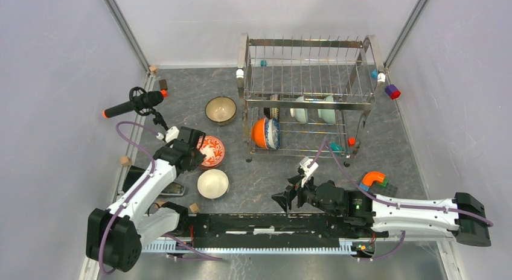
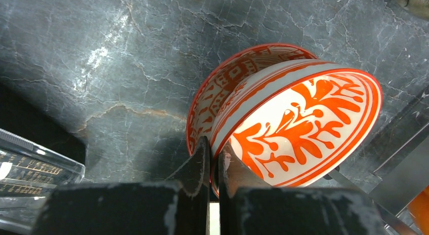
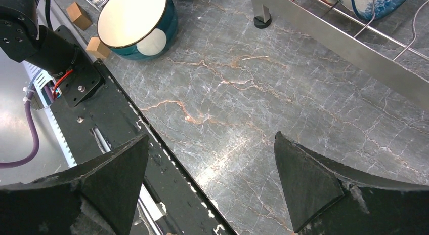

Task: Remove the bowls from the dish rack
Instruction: Place the bowl with the bowl.

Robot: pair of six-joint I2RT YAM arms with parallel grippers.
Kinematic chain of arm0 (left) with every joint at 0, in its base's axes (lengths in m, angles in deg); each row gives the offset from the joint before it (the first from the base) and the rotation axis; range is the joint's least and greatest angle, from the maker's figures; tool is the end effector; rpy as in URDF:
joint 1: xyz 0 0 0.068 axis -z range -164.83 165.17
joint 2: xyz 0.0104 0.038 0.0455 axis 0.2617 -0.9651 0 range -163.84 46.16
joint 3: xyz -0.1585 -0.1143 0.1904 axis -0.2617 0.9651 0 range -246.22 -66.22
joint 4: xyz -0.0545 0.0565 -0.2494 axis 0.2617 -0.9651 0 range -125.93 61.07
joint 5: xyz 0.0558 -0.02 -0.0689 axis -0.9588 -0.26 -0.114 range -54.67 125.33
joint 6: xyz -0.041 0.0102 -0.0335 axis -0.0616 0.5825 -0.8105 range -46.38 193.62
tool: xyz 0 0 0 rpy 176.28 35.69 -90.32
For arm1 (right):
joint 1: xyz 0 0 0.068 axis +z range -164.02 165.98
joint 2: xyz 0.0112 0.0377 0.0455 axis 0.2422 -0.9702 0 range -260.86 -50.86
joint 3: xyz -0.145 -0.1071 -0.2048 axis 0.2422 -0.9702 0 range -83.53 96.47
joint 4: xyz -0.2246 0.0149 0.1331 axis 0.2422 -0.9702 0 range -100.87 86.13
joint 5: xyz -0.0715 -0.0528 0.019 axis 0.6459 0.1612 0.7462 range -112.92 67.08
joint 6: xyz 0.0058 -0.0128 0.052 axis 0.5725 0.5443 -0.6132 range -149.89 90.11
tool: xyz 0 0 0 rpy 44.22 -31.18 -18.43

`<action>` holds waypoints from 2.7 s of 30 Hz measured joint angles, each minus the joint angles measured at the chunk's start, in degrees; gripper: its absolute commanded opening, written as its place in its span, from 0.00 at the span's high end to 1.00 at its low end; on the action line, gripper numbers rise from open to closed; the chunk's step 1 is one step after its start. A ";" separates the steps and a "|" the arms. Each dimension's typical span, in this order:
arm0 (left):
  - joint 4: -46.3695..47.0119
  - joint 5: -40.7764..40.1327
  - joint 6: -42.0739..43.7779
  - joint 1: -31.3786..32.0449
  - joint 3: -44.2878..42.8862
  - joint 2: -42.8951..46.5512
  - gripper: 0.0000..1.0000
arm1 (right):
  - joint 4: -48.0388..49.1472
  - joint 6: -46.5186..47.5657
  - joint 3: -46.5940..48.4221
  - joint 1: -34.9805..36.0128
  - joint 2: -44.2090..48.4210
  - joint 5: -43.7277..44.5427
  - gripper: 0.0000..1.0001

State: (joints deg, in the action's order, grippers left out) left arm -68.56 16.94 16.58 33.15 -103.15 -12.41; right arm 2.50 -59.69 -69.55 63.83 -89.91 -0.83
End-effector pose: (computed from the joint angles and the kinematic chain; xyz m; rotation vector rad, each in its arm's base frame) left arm 0.1784 -0.0461 0.2096 -0.9533 2.3708 -0.0701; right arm 0.0475 0.1571 0.1961 -0.5473 1.9022 0.9090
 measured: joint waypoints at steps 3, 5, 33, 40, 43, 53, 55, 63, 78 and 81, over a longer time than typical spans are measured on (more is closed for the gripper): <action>0.98 0.79 -0.26 -0.55 0.72 0.00 0.98 | 0.04 -0.15 -0.07 0.00 0.17 0.00 0.02; 1.25 1.01 -0.35 -0.68 1.16 -0.02 0.96 | 0.07 -0.22 -0.17 0.00 0.39 0.00 0.02; 0.68 2.40 1.73 -0.94 0.59 2.58 0.51 | 0.07 -0.37 -0.52 0.00 1.07 0.63 0.02; -1.46 1.95 3.45 -0.94 -0.31 3.50 0.50 | 0.04 -0.37 -0.52 0.00 1.18 0.68 0.02; -2.51 1.70 4.02 -0.94 -0.52 4.13 0.50 | 0.04 -0.37 -0.61 0.00 1.57 0.70 0.02; -5.27 -1.46 5.03 -0.92 -1.60 6.10 0.64 | 0.04 -0.37 -0.66 0.00 1.86 0.90 0.02; -5.25 -1.62 5.05 -0.94 -1.62 5.14 0.69 | 0.02 -0.37 -0.72 0.00 1.88 0.87 0.02; -5.18 -1.62 5.05 -0.92 -1.62 3.21 0.79 | 0.04 -0.37 -0.74 0.00 3.04 0.90 0.02; -3.93 -1.57 5.03 -0.94 -1.62 1.29 0.87 | -0.07 -0.39 -1.14 0.00 3.96 0.96 0.03; -3.89 -1.55 5.03 -0.92 -1.62 1.11 0.81 | -0.13 -0.39 -1.22 0.00 4.07 1.01 0.03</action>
State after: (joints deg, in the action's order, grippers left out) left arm -72.45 15.39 21.61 32.23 -104.77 -11.29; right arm 2.37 -60.09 -70.78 63.83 -85.84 0.17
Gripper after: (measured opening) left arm 0.130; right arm 0.974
